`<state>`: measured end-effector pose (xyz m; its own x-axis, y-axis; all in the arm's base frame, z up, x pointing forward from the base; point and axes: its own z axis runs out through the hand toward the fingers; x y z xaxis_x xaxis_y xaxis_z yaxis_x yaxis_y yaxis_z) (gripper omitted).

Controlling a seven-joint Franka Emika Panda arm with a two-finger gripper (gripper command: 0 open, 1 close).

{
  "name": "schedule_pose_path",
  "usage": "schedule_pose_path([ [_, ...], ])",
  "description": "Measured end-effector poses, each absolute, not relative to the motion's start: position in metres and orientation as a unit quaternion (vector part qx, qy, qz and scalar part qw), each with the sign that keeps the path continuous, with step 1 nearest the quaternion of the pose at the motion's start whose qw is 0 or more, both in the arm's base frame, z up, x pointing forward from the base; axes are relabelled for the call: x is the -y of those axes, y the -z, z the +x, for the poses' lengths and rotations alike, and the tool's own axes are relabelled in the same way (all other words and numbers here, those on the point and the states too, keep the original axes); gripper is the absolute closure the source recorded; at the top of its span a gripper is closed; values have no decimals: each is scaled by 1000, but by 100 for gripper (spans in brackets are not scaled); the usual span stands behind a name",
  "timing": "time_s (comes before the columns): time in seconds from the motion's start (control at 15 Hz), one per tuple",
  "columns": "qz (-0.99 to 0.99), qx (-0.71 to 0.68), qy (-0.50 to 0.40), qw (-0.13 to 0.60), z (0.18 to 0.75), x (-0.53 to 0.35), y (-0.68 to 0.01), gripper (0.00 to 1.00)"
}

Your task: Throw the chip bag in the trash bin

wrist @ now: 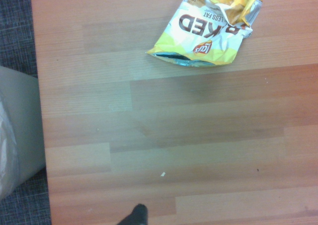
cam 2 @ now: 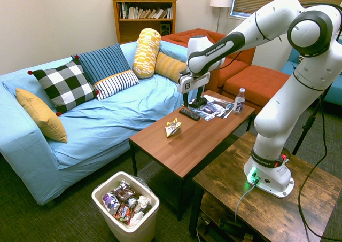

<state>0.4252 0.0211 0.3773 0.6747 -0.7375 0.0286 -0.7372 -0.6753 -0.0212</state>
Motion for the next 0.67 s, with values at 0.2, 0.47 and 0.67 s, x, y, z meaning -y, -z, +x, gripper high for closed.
schedule_pose_path([
  [0.2, -911, -412, 16, 7, 431, -22, -373, 0],
  [0.47, -883, -470, 4, 1, 480, -28, -345, 0],
  [0.67, -853, -522, -11, -21, 535, -22, -304, 0],
])
